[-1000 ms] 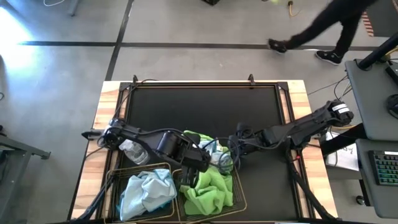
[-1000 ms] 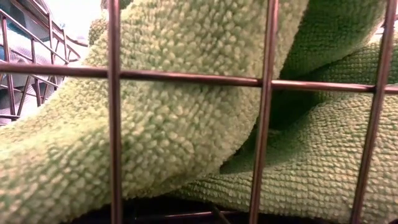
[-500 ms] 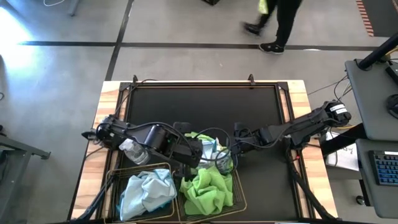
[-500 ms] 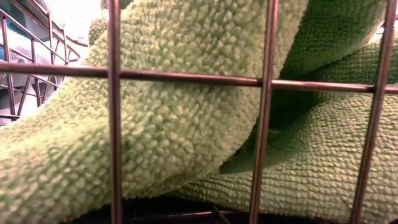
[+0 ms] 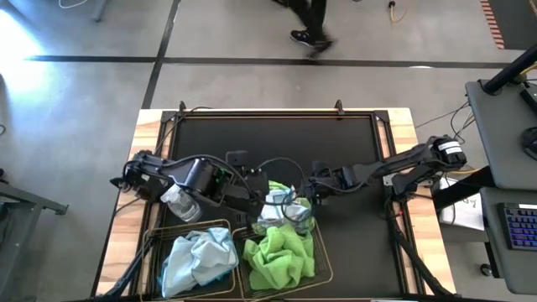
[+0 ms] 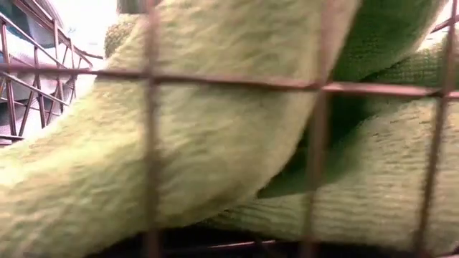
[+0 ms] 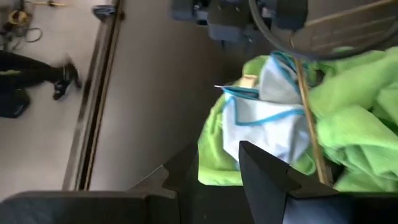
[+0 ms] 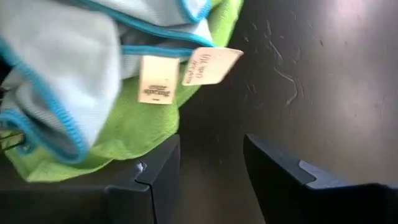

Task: Sort microfiber towel by color & place in baskets
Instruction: Put the blue towel into the left wire basket

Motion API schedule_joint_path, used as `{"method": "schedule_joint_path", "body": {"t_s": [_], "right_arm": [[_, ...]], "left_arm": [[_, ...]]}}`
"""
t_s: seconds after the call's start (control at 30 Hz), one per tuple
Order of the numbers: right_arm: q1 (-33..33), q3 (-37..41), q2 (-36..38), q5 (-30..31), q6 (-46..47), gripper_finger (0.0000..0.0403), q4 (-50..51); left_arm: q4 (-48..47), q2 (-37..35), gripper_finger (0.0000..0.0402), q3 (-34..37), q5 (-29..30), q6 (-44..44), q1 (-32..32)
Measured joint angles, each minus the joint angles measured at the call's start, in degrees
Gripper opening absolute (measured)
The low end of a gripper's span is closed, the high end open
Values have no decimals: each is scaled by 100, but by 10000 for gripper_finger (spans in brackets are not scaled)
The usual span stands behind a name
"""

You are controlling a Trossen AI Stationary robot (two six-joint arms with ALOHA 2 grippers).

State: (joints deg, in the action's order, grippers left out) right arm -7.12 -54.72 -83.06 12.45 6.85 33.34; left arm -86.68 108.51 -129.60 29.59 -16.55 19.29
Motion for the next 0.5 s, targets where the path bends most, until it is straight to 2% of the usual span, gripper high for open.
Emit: {"method": "schedule_joint_path", "body": {"t_s": [0.3, 0.5], "right_arm": [[152, -1, -90, 72, 130, 173, -588], [156, -294, 19, -50, 35, 173, -492]], "left_arm": [[-84, -153, 101, 0, 301, 21, -96], [-103, -162, 100, 0, 300, -42, -103]]}}
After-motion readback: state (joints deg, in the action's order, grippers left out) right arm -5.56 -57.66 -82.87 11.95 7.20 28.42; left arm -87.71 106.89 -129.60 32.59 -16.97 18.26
